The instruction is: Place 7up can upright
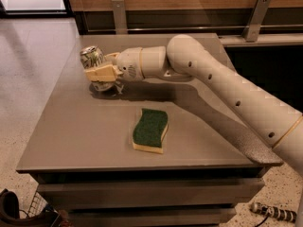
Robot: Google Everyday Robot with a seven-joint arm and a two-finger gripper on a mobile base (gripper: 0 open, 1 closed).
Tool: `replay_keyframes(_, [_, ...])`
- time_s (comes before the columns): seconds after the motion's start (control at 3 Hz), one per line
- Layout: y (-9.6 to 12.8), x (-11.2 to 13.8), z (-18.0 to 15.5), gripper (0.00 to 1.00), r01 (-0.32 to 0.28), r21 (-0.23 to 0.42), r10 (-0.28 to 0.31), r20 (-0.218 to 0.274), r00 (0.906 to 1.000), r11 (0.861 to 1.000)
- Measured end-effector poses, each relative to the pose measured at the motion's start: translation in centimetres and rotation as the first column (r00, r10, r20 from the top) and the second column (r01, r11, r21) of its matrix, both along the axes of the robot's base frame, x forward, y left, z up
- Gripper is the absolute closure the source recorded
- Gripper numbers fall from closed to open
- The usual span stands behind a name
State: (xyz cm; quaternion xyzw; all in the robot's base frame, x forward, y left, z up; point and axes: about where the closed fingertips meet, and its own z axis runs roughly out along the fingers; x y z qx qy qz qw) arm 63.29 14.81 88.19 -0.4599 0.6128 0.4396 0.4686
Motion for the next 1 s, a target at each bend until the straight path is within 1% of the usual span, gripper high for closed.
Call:
replay_keyframes(0.33, [0.4, 0.2, -0.2, 1.0, -0.007, 0.062, 0.006, 0.012, 0.9999, 0.998])
replay_keyframes(0.67, [-0.7, -0.1, -0.6, 1.0, 0.026, 0.147, -0.035, 0.056, 0.9978, 0.989])
replay_keyframes(1.0, [-2.6, -0.4, -0.9, 1.0, 0.077, 0.198, -0.095, 0.086, 0.9917, 0.977])
